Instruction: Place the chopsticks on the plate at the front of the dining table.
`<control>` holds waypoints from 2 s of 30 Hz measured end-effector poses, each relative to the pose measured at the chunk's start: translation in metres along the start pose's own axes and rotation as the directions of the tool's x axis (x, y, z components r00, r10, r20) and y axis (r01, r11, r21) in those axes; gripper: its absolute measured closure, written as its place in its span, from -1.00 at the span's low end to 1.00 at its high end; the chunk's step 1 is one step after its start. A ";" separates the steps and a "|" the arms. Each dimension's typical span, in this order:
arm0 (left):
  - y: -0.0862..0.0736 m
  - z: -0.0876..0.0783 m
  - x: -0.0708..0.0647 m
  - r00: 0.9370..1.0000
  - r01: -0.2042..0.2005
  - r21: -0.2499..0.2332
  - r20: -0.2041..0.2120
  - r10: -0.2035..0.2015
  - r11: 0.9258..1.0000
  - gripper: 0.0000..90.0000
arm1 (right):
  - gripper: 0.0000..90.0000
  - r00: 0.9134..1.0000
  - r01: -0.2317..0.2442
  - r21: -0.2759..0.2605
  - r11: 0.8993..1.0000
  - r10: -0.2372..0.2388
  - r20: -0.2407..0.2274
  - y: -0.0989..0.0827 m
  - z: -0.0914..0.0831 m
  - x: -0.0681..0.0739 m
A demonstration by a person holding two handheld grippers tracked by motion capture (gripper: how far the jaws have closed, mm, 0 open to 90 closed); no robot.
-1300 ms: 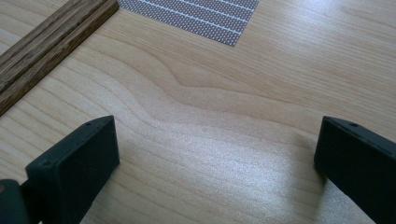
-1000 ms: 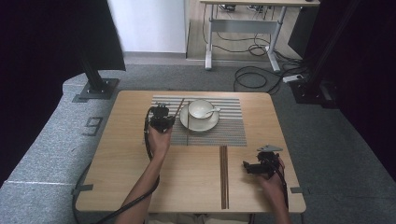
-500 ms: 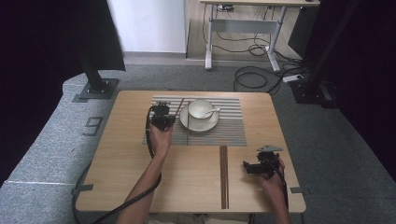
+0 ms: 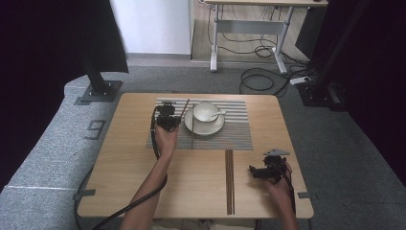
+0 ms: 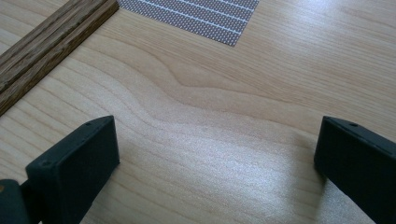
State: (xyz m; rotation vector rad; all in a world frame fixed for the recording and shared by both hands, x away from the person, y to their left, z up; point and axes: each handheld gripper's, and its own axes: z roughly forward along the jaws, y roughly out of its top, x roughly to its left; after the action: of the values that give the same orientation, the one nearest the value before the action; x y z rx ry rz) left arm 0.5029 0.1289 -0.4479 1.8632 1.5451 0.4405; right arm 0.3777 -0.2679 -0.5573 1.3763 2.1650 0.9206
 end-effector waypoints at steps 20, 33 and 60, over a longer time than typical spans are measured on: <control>0.013 0.016 0.001 0.999 0.036 0.022 -0.003 -0.036 0.999 0.89 | -1.00 1.000 0.000 0.000 1.000 0.000 0.000 0.000 0.000 0.000; 0.010 0.034 -0.003 0.999 0.050 0.046 -0.006 -0.049 0.998 0.89 | -1.00 1.000 0.001 0.000 1.000 -0.001 0.000 0.000 0.000 0.000; -0.003 0.066 -0.007 0.997 0.082 0.115 -0.005 -0.082 0.990 0.89 | -1.00 1.000 0.002 0.000 1.000 -0.002 -0.005 0.000 0.000 0.000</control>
State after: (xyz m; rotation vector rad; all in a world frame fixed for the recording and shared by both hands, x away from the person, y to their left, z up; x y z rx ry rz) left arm 0.5410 0.1044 -0.4967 1.8776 1.6727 0.3202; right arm 0.3772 -0.2676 -0.5573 1.3724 2.1694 0.9245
